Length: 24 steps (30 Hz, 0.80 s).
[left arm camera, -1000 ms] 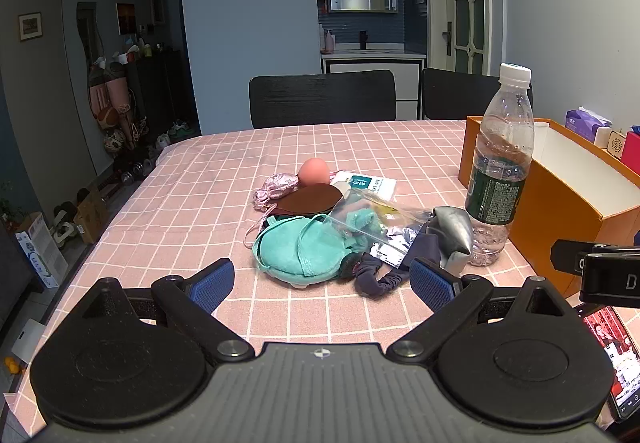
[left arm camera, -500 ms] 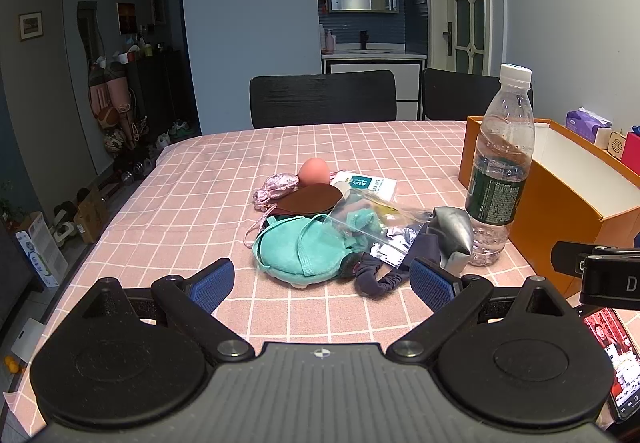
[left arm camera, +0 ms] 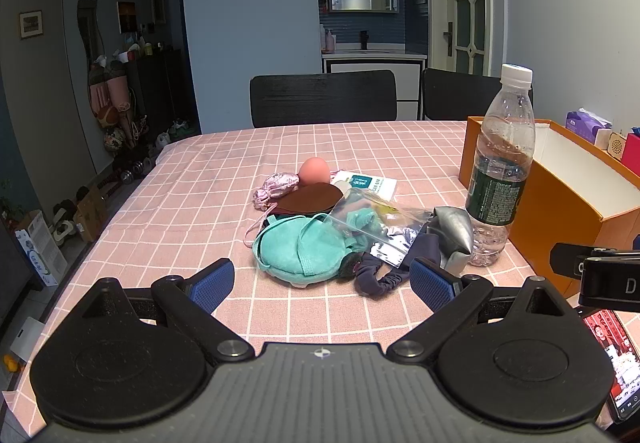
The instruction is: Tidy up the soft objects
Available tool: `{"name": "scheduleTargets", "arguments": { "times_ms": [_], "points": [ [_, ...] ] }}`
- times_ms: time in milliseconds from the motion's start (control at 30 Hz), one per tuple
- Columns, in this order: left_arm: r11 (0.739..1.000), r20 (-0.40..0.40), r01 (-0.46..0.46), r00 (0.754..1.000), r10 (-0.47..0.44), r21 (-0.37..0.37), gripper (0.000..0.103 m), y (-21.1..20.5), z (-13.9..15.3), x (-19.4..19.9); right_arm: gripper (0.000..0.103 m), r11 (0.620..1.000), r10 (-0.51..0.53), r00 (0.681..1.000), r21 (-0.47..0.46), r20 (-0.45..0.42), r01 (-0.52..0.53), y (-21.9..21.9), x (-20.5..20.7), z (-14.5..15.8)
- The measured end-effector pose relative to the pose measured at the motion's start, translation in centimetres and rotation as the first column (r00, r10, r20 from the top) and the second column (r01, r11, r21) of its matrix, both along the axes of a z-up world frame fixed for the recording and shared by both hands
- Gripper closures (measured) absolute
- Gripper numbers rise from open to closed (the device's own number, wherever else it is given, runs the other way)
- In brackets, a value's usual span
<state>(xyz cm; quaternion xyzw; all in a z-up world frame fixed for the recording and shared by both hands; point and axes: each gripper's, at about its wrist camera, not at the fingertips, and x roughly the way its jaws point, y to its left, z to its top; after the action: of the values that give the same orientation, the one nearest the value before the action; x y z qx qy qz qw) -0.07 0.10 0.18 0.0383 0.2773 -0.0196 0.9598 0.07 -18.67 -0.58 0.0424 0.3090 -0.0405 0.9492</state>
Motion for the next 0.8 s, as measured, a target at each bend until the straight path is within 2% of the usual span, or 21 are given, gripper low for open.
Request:
{"name": "scheduleTargets", "arguments": {
  "times_ms": [433,633,667,733,767,800],
  "points": [
    [1.000,-0.001,0.002,1.000,-0.002,-0.001,0.000,0.1,0.0,0.0,0.002,1.000,0.004,1.000,0.001,-0.006,-0.004,0.0,0.1,-0.1],
    [1.000,-0.002,0.029,1.000,-0.029,-0.006,0.000,0.5,-0.4,0.5,0.003,0.998,0.054,0.999,0.024,0.006,-0.054,-0.1,0.7,-0.5],
    [0.999,-0.002,0.035,0.999,-0.035,-0.001,0.000,0.6,-0.5,0.6,0.005,0.997,0.065,0.998,0.031,0.006,-0.065,-0.1,1.0,-0.6],
    [0.999,-0.005,0.040,0.999,-0.040,0.015,0.002,0.8,-0.7,1.1,0.021,0.995,0.086,0.996,0.040,0.004,-0.086,-0.1,1.5,-0.9],
    [0.999,-0.007,0.049,0.999,-0.049,0.021,0.011,0.9,-0.8,1.3,0.024,0.994,0.098,0.995,0.043,-0.005,-0.097,0.0,1.9,-1.0],
    [0.998,-0.012,0.064,0.998,-0.064,0.025,0.016,0.9,-0.9,1.7,0.028,0.992,0.113,0.993,0.054,-0.016,-0.112,0.0,2.4,-1.2]
  ]
}}
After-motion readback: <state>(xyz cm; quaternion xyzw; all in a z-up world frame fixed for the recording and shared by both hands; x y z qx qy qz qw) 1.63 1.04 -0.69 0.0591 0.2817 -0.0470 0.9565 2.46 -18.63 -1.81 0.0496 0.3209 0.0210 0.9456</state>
